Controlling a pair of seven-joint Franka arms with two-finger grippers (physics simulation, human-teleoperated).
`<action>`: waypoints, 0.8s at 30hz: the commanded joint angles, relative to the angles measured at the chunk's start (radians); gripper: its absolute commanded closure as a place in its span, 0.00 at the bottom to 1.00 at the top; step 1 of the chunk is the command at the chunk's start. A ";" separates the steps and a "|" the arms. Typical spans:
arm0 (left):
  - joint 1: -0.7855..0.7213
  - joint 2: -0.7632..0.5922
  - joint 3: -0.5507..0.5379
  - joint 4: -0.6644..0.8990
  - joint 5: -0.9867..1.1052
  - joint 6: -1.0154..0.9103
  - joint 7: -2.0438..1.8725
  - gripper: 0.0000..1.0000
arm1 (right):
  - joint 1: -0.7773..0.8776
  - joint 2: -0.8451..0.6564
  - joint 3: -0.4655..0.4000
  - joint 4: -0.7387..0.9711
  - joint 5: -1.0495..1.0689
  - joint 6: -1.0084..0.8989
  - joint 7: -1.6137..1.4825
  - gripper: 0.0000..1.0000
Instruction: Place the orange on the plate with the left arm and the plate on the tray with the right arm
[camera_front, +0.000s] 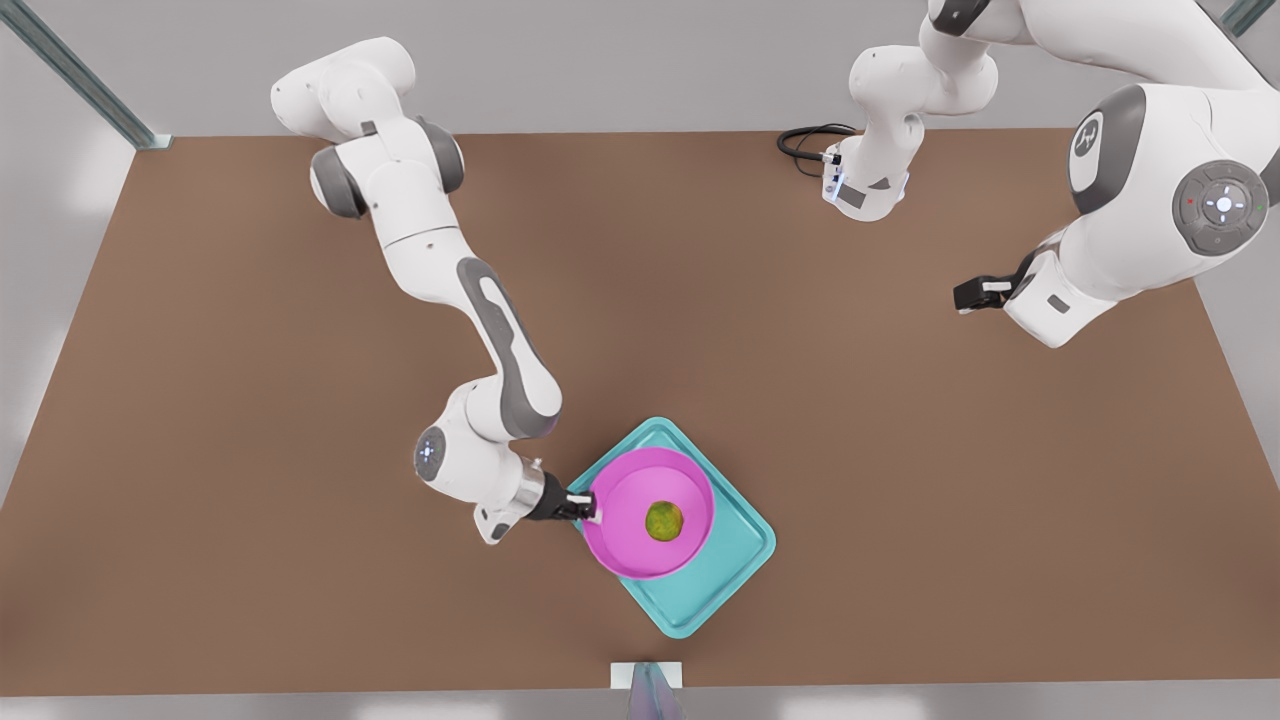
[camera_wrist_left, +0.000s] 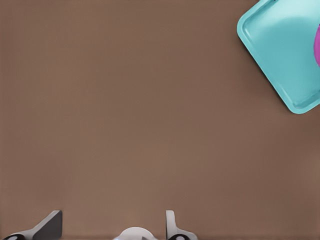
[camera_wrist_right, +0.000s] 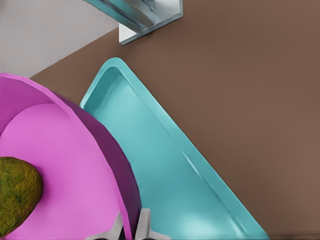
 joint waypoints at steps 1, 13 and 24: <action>0.000 -0.001 0.000 0.000 0.001 0.000 0.016 0.00 | 0.004 0.008 0.008 0.002 0.015 -0.024 0.210 0.79; 0.002 0.002 0.008 0.000 0.001 0.003 0.018 0.00 | 0.012 -0.135 -0.013 -0.104 -0.065 -0.149 0.077 0.00; 0.000 -0.009 0.008 0.000 -0.002 -0.018 0.002 0.00 | -0.288 -0.966 0.028 -0.348 -1.056 -1.015 -0.099 0.00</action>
